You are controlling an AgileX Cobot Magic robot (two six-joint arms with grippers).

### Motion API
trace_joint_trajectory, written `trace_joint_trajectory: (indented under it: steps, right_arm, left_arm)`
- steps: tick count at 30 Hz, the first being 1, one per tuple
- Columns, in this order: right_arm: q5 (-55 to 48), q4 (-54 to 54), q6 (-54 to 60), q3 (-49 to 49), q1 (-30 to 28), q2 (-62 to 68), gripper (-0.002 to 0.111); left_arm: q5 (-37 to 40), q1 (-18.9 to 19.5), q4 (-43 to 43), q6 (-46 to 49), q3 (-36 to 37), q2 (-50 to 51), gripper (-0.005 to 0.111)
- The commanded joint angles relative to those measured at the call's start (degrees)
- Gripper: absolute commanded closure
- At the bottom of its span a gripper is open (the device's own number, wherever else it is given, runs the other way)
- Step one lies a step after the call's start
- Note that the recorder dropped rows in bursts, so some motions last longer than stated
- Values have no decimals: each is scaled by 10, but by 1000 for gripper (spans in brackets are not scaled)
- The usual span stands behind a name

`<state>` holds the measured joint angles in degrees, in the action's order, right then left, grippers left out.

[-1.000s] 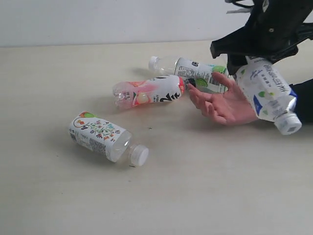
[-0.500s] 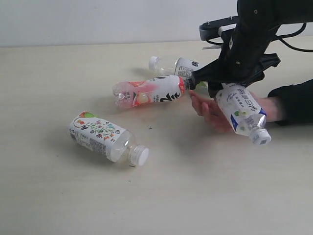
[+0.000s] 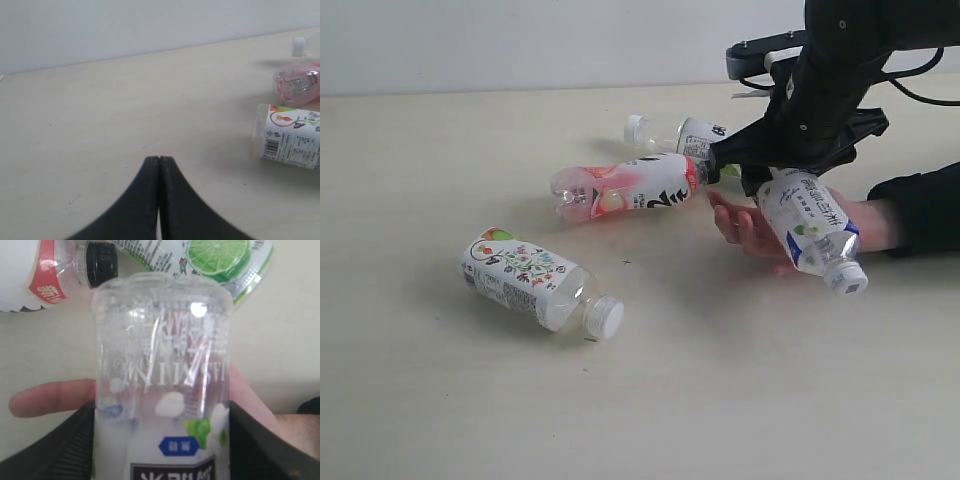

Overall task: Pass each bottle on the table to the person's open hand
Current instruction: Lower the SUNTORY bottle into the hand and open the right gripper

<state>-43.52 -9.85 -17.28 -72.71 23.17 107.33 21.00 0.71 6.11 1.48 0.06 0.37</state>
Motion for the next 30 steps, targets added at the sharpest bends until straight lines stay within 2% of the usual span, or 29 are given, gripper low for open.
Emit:
trace_joint_trajectory:
  steps: [1,9,13,30]
  right_arm:
    - [3,2,4,-3,-2,-1,95]
    - [-2,4,4,-3,-2,12,93]
    - [-2,4,2,-3,1,19,88]
    - [3,6,-2,-3,1,19,28]
  left_arm:
    - [-2,-1,-2,-2,-1,-4,106]
    - [-2,-1,-2,-2,-1,-4,106]
    - [-2,-1,-2,-2,-1,-4,106]
    - [-2,-1,-2,-2,-1,-4,106]
